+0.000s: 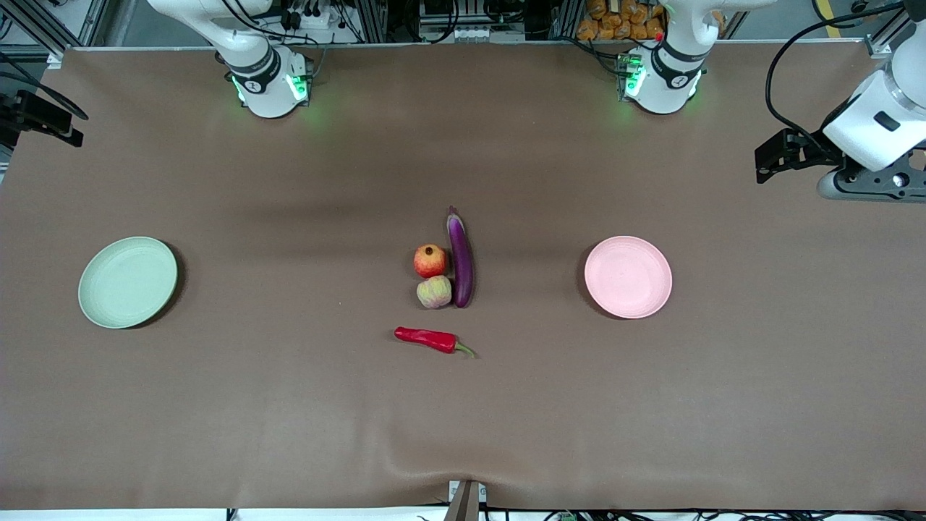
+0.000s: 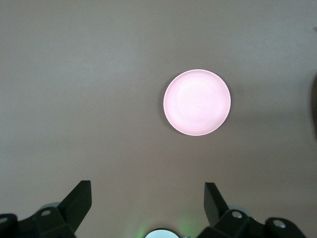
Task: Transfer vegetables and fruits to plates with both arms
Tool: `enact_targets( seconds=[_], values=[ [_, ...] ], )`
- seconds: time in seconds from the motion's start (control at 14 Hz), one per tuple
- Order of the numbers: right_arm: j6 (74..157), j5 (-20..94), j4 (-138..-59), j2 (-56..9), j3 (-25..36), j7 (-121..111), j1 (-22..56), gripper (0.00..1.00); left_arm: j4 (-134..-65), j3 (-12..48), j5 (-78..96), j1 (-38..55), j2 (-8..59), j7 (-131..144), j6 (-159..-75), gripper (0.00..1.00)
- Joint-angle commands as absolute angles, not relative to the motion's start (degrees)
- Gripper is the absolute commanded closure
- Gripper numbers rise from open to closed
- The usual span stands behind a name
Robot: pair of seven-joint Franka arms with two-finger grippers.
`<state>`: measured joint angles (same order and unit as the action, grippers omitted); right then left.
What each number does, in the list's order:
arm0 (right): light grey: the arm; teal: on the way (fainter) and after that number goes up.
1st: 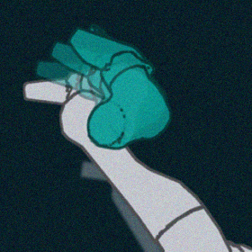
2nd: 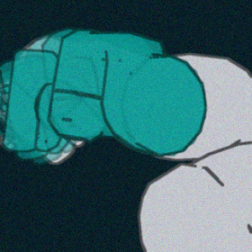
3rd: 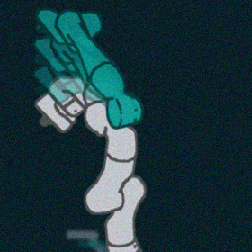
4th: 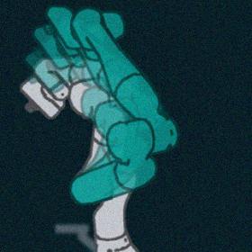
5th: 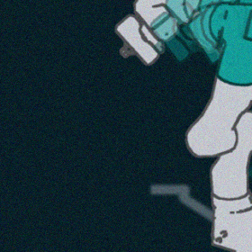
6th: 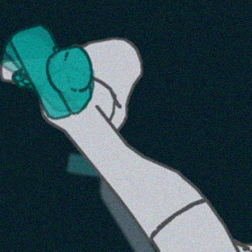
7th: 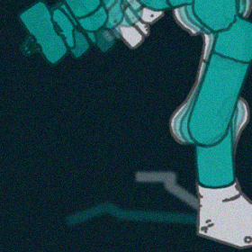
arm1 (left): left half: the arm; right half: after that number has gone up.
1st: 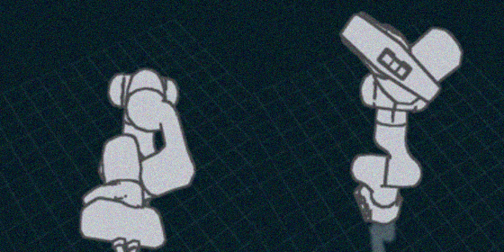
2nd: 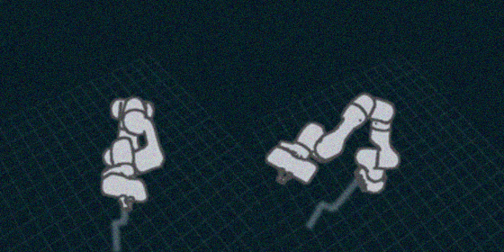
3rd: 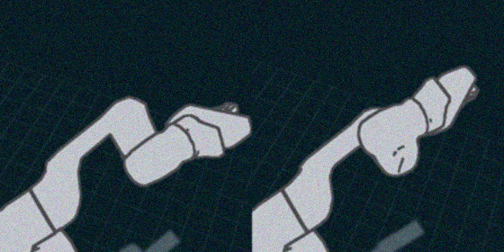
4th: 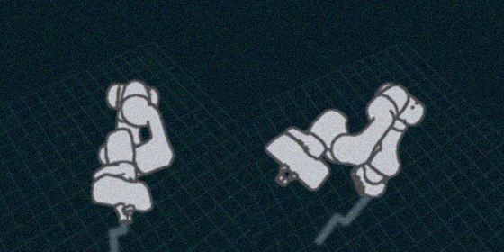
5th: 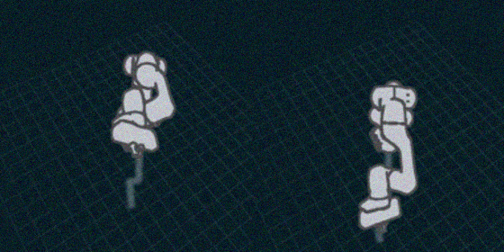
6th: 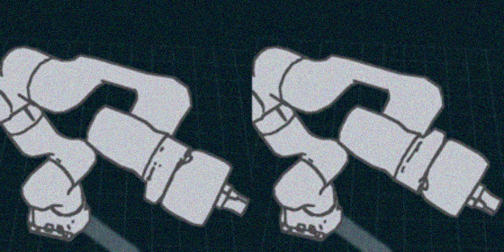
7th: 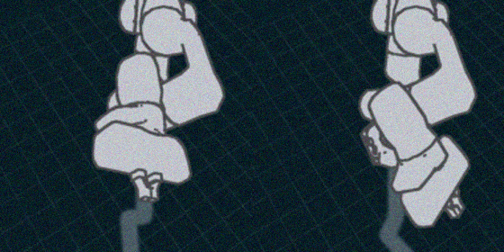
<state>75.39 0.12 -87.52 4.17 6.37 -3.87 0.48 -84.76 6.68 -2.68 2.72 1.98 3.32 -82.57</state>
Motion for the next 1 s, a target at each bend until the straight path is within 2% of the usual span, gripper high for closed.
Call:
enact_targets(
  seconds=[0.0, 0.93],
  values=[
    [74.71, 1.23, -86.92, 3.87, 5.45, -3.43, -1.14, 0.0, -84.37, 6.86, -3.43, 2.9, 2.11, 2.28, -81.91, 0.0],
    [74.53, 1.23, -87.36, 3.87, 5.54, -3.52, -1.49, 0.0, -84.02, 6.94, -3.34, 3.34, 2.46, 3.51, -82.18, 0.0]
  ],
)
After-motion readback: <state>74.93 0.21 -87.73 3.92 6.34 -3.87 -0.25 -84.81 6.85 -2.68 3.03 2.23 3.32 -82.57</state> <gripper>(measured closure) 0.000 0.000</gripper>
